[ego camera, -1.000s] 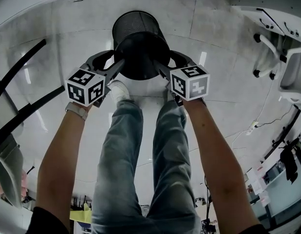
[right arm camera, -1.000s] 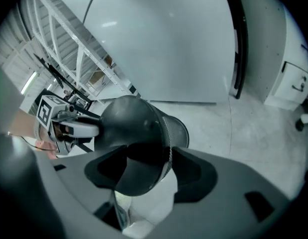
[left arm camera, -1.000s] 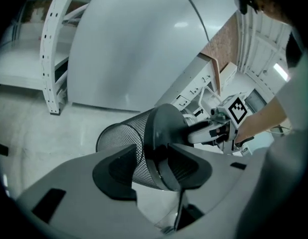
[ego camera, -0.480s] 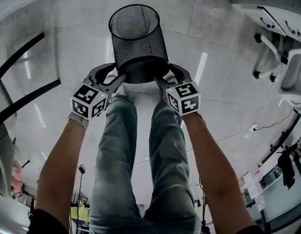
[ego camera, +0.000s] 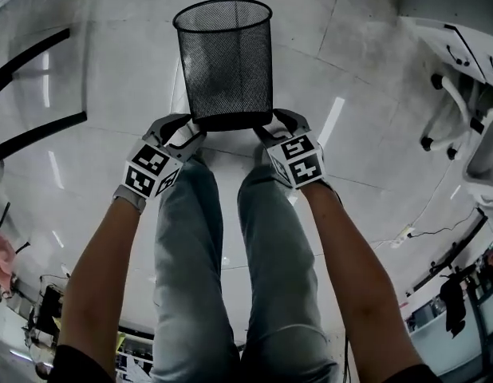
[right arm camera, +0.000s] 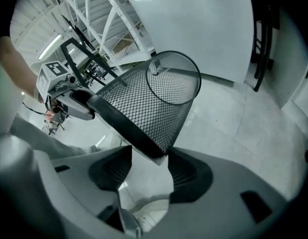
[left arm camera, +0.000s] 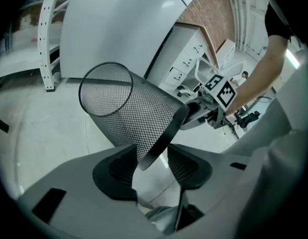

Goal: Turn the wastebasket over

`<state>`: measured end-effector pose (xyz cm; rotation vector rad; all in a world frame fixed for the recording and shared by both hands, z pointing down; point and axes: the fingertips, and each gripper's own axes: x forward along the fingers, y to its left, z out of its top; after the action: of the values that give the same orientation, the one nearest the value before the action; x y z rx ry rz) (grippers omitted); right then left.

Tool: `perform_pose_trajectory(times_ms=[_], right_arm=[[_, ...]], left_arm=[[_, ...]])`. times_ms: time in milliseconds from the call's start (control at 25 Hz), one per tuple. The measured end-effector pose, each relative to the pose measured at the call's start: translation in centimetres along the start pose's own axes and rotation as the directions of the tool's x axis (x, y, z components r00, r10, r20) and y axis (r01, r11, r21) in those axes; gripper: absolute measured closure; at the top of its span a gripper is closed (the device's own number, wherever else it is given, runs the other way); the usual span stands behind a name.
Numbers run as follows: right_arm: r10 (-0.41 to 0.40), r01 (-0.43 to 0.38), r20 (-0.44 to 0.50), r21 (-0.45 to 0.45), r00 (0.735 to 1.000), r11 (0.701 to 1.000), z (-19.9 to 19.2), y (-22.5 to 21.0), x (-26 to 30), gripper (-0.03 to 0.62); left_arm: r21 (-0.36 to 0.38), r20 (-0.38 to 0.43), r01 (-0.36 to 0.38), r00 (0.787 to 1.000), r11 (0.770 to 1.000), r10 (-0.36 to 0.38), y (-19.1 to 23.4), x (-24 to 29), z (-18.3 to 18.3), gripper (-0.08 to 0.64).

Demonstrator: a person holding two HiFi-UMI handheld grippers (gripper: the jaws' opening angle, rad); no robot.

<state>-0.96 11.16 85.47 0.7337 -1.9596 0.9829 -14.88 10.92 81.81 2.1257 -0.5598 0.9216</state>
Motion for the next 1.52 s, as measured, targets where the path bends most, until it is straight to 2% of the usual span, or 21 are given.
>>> perform_pose_trajectory(times_ms=[200, 360, 480, 600, 720, 800, 920, 1000, 1080, 1160, 1240, 1400, 1440, 1520], right_arm=[[0.028, -0.034, -0.073, -0.085, 0.997, 0.996, -1.7, -1.8, 2.6, 0.368], [0.007, -0.023, -0.122, -0.128, 0.992, 0.991, -2.7, -3.1, 3.7, 0.357], [0.005, -0.026, -0.148, -0.14, 0.989, 0.99, -3.2, -3.5, 3.9, 0.355], [-0.006, -0.01, -0.161, -0.099, 0.987, 0.995, -3.2, -4.1, 3.5, 0.348], [-0.03, 0.027, -0.182, -0.02, 0.983, 0.999, -3.5, -4.8, 2.0, 0.348], [-0.04, 0.048, -0.178, 0.04, 0.983, 0.998, -3.6, -4.9, 0.7, 0.348], [-0.064, 0.085, -0.119, 0.179, 0.991, 0.98, -2.8, -4.6, -1.1, 0.348], [-0.08, 0.097, -0.065, 0.322, 0.995, 0.942, -2.3, -4.2, -2.1, 0.348], [-0.081, 0.074, -0.005, 0.461, 0.997, 0.884, -1.7, -3.6, -2.9, 0.348], [-0.072, 0.027, 0.054, 0.586, 0.996, 0.81, -1.3, -2.8, -3.4, 0.348], [-0.066, -0.028, 0.11, 0.69, 0.992, 0.723, -0.7, -2.0, -3.2, 0.348], [-0.077, -0.121, 0.192, 0.833, 0.978, 0.539, -0.3, -0.8, -1.3, 0.348], [-0.083, -0.135, 0.203, 0.853, 0.976, 0.505, -0.4, -0.6, -1.0, 0.348], [-0.097, -0.147, 0.215, 0.875, 0.972, 0.462, -0.5, -0.5, -0.3, 0.348]], left_arm=[[0.022, -0.064, -0.008, 0.998, 1.0, 0.01, 0.2, 3.4, -2.5, 0.368], [0.003, -0.13, 0.025, 0.991, 1.0, -0.024, -0.4, 5.6, -4.2, 0.365], [-0.012, -0.132, 0.05, 0.99, 0.999, -0.051, -1.0, 6.1, -3.9, 0.362], [-0.064, -0.133, 0.061, 0.989, 0.996, -0.069, -1.3, 6.0, -2.7, 0.362], [-0.129, -0.114, 0.039, 0.992, 0.991, -0.054, -1.0, 4.3, -1.2, 0.36], [-0.11, -0.084, 0.006, 0.996, 0.994, -0.015, -0.3, 2.4, 0.8, 0.353], [-0.015, -0.041, -0.047, 0.998, 0.999, 0.047, 2.0, -0.2, 5.4, 0.313], [0.05, -0.029, -0.068, 0.997, 0.996, 0.07, 4.2, -1.2, 8.7, 0.298], [0.094, -0.021, -0.078, 0.997, 0.993, 0.08, 6.1, -1.3, 12.1, 0.288], [0.126, -0.016, -0.074, 0.997, 0.989, 0.076, 7.7, -0.8, 15.3, 0.282], [0.16, -0.02, -0.061, 0.998, 0.985, 0.065, 9.2, 0.2, 18.1, 0.276], [0.231, -0.083, -0.02, 0.996, 0.973, 0.04, 11.4, 3.0, 20.2, 0.264], [0.246, -0.101, -0.006, 0.994, 0.969, 0.032, 11.5, 3.7, 20.4, 0.264], [0.265, -0.135, 0.035, 0.991, 0.964, 0.001, 11.5, 5.0, 20.3, 0.264]])
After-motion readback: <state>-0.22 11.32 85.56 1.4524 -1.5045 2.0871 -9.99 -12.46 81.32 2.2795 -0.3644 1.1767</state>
